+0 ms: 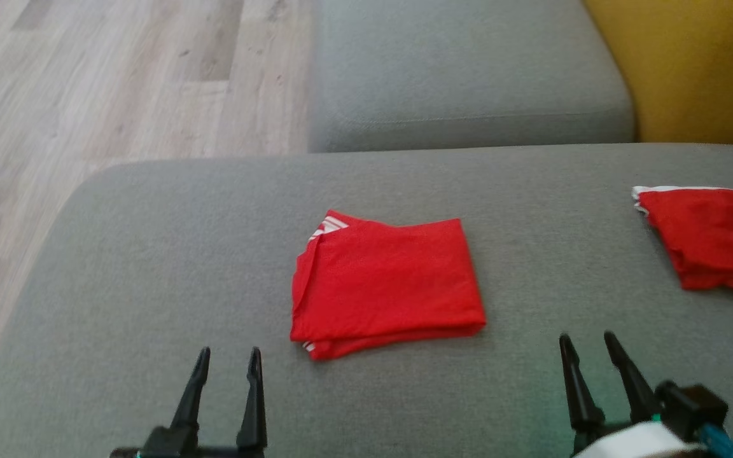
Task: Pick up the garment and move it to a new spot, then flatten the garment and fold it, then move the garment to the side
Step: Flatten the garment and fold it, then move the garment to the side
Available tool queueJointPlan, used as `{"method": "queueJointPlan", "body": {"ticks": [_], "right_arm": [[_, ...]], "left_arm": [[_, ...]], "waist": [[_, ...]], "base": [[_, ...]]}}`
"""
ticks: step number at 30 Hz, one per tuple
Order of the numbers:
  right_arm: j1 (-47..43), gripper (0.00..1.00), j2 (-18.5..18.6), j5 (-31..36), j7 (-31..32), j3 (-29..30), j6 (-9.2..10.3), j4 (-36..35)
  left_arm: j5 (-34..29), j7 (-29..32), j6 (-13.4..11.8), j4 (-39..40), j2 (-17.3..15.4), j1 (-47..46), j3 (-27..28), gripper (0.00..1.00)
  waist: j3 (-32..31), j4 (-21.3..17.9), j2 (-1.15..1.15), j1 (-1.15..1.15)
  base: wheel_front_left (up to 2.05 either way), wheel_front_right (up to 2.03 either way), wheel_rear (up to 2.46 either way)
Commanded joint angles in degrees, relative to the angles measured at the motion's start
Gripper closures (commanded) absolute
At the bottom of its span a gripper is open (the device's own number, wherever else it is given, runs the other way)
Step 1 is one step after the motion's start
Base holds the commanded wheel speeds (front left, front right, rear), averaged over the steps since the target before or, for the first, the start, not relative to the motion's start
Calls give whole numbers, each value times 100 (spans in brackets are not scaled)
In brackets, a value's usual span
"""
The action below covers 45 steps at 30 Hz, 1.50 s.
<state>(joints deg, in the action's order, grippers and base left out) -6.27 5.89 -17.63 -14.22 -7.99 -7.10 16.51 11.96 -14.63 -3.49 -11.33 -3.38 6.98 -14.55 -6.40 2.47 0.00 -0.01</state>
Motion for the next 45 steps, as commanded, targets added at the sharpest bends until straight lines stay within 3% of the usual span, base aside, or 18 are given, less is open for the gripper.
{"method": "queueJointPlan", "body": {"ticks": [1, 12, 25, 33, 38, 45], "right_arm": [[159, 0, 29, 67, -77, -102, -39, -238], [-85, 0, -10, 280, -77, -154, -39, -238], [0, 0, -38, 96, -77, -164, -39, -94], [1076, 0, 67, -567, -72, -460, -39, 942], [2057, 0, 252, -1356, 458, -643, -39, 1867], [3010, 0, 379, -1758, 942, -770, -39, 2842]], "left_arm": [[-88, -37, 11, 126, -6, -117, 231, 0], [-224, -37, 86, -197, 6, -26, 483, 0], [-249, -37, 161, -250, 39, -11, 583, 0], [-298, -37, 129, 3, 47, -126, 477, 0], [-227, -37, 50, 125, 49, -193, 229, 0], [-126, -37, -75, 197, 49, -369, -4, 0]], "waist": [[-78, -97, 0, 1], [-162, -282, 0, 1], [-97, -90, 0, 1], [387, 327, 0, 1], [719, 641, 0, 1], [1038, 941, 0, 1]], "base": [[0, 0, 0], [0, 0, 0], [0, 0, 0], [0, 0, 0], [0, 0, 0], [0, 0, 0]]}}
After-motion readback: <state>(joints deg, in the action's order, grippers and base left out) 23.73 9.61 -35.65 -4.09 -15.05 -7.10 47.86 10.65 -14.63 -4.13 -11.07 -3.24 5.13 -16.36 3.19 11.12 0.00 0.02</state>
